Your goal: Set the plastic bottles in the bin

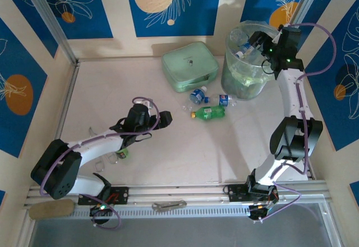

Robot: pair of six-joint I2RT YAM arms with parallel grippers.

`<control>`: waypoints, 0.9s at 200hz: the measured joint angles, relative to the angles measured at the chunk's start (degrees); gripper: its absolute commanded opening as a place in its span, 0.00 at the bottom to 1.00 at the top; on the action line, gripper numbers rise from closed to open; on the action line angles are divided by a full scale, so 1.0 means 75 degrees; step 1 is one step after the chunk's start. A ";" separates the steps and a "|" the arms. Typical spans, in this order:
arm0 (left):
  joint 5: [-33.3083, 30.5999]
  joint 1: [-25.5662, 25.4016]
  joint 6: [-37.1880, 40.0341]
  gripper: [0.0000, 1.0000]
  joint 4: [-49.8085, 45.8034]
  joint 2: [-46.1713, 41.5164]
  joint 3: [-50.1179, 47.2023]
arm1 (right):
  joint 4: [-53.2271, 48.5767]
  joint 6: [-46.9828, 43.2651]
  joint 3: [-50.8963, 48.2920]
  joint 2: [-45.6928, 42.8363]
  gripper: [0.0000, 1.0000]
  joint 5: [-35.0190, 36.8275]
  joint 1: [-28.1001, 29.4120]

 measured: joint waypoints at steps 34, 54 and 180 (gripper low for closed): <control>0.0000 0.0000 0.0061 0.99 0.0000 0.0003 0.0023 | -0.0198 -0.0239 0.0379 -0.0143 0.99 0.0341 0.0000; 0.0035 0.0000 0.0125 0.99 0.0006 0.0020 0.0111 | -0.0262 -0.0373 0.0382 -0.0425 0.99 0.0527 0.0000; 0.0251 0.0009 0.0347 0.99 0.0137 0.0189 0.0251 | -0.0458 -0.0950 -0.3104 -0.3448 0.99 -0.0259 0.2267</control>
